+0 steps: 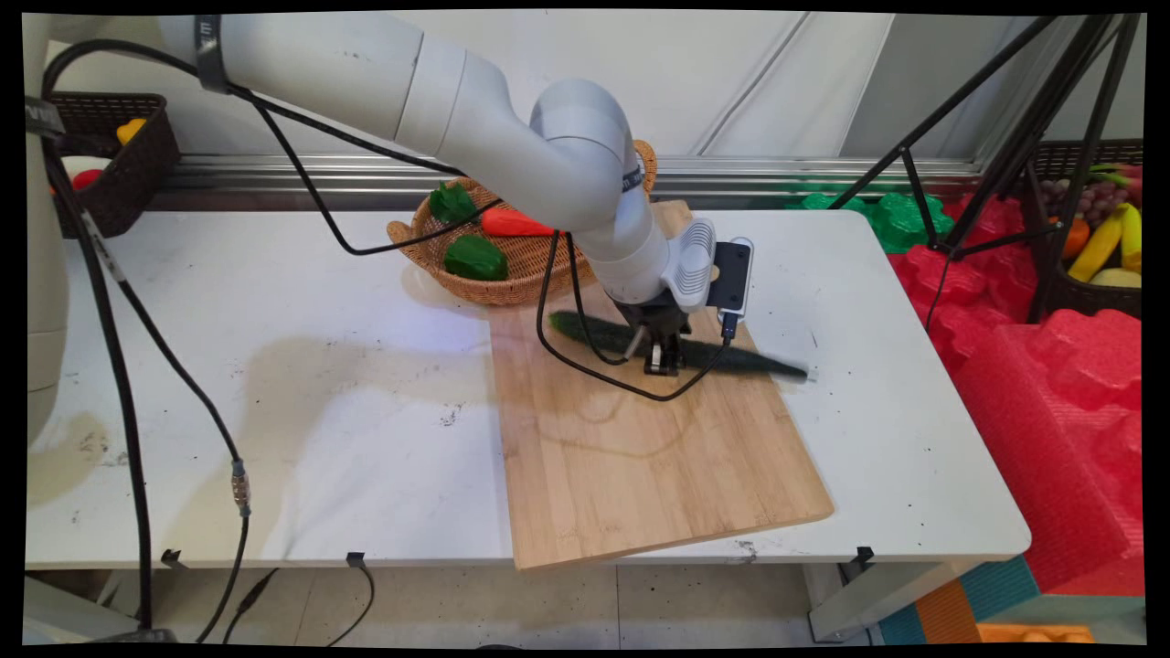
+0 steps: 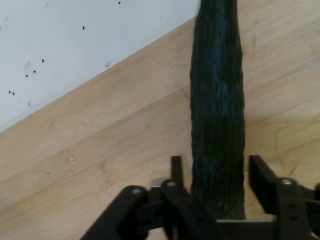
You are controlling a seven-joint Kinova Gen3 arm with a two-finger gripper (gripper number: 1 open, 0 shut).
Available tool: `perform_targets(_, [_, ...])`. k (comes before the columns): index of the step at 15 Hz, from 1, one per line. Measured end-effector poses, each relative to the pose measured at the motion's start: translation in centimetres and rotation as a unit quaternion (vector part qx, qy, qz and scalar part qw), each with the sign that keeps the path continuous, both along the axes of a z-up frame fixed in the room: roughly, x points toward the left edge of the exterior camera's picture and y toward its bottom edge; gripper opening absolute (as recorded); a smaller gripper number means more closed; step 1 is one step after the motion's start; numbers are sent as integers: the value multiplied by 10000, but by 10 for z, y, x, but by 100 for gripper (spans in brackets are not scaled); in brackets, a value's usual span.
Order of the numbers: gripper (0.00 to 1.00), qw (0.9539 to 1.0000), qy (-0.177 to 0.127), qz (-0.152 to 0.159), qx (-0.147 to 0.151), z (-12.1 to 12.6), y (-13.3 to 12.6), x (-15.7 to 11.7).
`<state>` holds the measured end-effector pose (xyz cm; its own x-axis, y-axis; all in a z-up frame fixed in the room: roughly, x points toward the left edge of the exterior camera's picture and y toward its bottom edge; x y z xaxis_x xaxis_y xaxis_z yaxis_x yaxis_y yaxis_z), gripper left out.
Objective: Place the picked object on the cutting board
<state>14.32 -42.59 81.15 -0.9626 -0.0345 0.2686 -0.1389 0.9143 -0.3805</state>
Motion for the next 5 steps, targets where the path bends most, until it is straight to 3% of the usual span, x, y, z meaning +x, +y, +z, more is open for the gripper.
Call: perform_targets(5, [100, 10000, 63, -41, -1, 0, 0, 0])
